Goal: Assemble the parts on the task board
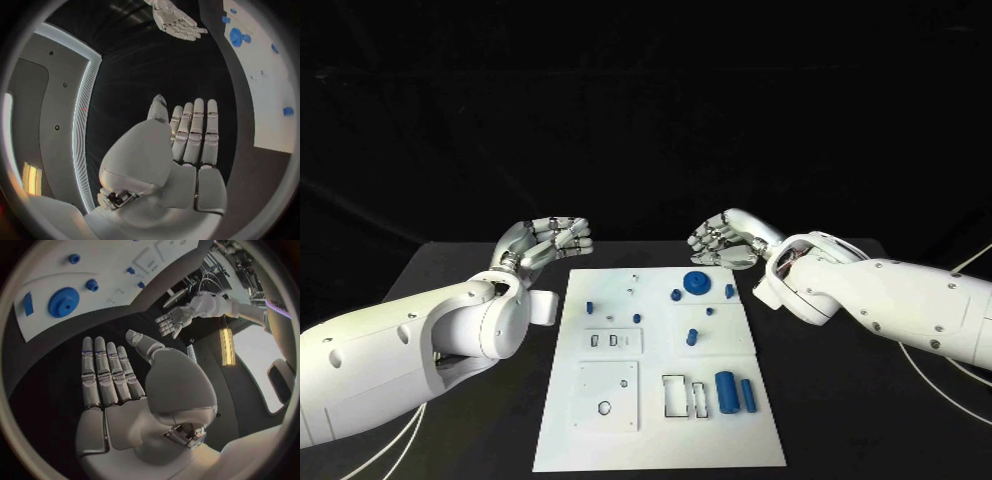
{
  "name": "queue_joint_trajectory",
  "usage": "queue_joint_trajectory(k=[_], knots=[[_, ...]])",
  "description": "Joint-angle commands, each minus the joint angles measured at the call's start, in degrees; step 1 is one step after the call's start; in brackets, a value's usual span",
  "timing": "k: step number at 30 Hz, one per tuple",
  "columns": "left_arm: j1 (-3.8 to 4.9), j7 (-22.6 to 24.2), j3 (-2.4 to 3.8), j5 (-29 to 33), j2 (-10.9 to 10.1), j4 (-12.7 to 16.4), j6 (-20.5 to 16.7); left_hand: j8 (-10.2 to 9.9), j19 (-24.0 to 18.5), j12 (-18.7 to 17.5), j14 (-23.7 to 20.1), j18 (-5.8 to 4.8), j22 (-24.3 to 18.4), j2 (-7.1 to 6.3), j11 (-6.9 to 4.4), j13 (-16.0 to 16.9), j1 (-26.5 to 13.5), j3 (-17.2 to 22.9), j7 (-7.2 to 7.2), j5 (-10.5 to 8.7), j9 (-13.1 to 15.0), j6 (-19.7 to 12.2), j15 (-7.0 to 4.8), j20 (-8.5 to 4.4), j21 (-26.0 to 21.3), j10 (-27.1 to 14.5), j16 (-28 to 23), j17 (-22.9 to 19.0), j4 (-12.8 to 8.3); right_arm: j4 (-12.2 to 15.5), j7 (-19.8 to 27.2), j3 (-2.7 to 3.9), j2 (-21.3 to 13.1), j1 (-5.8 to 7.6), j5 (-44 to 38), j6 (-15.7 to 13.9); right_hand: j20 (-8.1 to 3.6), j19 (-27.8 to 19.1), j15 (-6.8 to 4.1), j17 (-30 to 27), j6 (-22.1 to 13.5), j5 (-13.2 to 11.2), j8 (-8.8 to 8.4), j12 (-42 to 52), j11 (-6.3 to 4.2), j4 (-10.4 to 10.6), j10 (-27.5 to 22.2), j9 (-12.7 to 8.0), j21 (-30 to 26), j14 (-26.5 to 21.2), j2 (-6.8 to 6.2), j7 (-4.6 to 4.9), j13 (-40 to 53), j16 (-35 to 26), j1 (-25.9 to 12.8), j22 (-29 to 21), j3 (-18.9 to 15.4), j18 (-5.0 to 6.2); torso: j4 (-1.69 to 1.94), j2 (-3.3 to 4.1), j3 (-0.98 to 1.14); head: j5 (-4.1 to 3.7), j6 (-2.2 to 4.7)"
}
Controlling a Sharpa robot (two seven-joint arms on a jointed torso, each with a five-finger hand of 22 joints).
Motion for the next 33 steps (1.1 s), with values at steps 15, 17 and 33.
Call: queue_joint_trajectory(k=[15, 17, 33], knots=[[0.49, -2.09, 0.63, -3.38, -3.97, 8.49, 5.12, -0.86, 0.8, -1.87, -0.63, 0.57, -0.59, -0.06, 0.42, -0.04, -0.29, -2.04, 0.68, -0.58, 0.5, -0.74, 0.38, 0.11, -0.68, -0.4, -1.4, 0.96, 0.57, 2.06, -14.07, 0.12, 1.51, 1.36, -34.32, 9.02, -7.86, 19.57, -7.17, 42.84, 4.75, 2.57, -1.16, -3.37, -4.61, 2.34, 9.73, 10.49, 36.88, 25.72, -6.95, -3.53, 6.28, 43.81, -4.21, 31.45, 1.01, -0.88, 1.82, 4.1, -0.16, -1.36, 0.38], [0.5, -2.12, 0.71, -3.27, -4.11, 8.88, 5.19, -0.94, 0.81, -2.03, -0.79, 0.56, -0.65, -0.01, 0.43, -0.04, -0.3, -2.2, 0.74, -0.66, 0.55, -0.85, 0.42, 0.13, -0.75, -0.5, -1.56, 1.04, 0.59, 2.08, -14.52, 0.12, 1.84, 1.38, -35.14, 9.57, -7.54, 22.46, -7.17, 49.8, 4.67, 2.58, -1.67, -3.51, -4.62, 2.77, 8.72, 11.26, 45.34, 27.46, -7.08, -3.2, 6.75, 52.03, -3.97, 42.06, 0.86, -2.25, 1.96, 4.36, -0.2, -1.42, 0.42], [0.74, -2.34, 1.1, -2.44, -4.69, 10.53, 5.36, -1.23, 0.79, -2.44, -1.33, 0.52, -0.87, 0.18, 0.59, -0.04, -0.41, -2.78, 0.99, -0.83, 0.72, -1.32, 0.6, 0.24, -1.03, -0.87, -2.11, 1.31, 0.63, 0.56, -16.87, 0.04, 3.83, 1.07, -38.41, 13.05, -7.13, 26.86, -6.93, 57.9, 4.69, 2.64, -2.59, -3.42, -4.37, 3.5, 7.13, 12.61, 56.29, 29.4, -6.77, -3.42, 7.41, 61.57, -3.03, 56.6, 0.66, -4.15, 2.62, 5.46, -0.45, -1.65, 0.51]])
